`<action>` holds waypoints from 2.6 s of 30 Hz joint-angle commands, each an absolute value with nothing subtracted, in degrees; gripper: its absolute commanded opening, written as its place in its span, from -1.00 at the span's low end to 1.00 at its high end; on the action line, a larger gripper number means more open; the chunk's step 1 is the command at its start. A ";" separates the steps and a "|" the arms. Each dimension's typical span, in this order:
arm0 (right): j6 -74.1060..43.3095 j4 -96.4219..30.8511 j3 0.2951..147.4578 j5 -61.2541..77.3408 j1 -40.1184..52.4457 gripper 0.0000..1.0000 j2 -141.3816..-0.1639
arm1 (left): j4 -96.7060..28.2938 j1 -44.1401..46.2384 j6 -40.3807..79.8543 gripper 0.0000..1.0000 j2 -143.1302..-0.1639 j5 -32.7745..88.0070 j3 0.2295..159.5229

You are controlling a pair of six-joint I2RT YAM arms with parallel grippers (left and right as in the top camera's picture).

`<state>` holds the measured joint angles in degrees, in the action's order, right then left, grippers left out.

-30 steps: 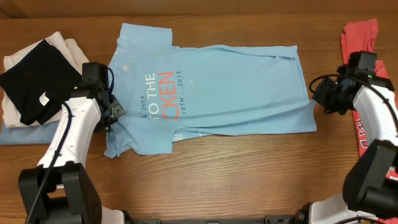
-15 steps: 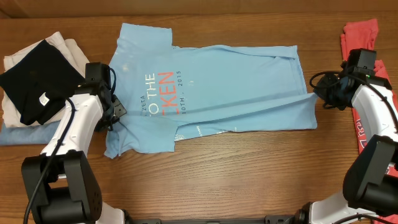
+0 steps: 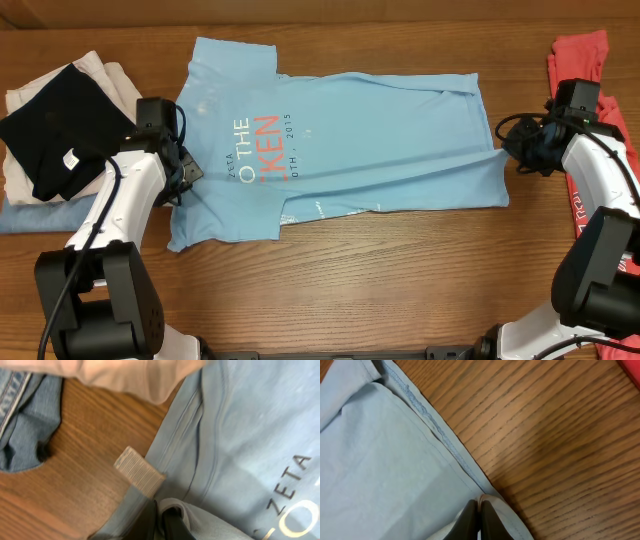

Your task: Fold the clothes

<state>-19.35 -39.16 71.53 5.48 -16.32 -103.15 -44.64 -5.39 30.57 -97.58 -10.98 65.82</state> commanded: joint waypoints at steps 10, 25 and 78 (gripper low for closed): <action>-17.78 -37.93 71.46 4.08 -13.61 -0.92 -103.07 | -38.61 -5.82 31.75 -0.67 -98.15 -10.61 65.60; -17.76 -38.04 71.46 3.46 -13.56 -0.92 -103.07 | -37.43 -5.82 31.70 -0.62 -98.15 -10.66 65.60; -16.47 -48.10 67.57 2.59 -13.56 -0.10 -103.07 | -42.30 -5.10 22.63 0.11 -98.19 7.09 65.06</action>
<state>-17.26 -48.23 69.30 2.94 -13.74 -103.15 -42.74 -5.34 25.02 -97.58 4.47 65.60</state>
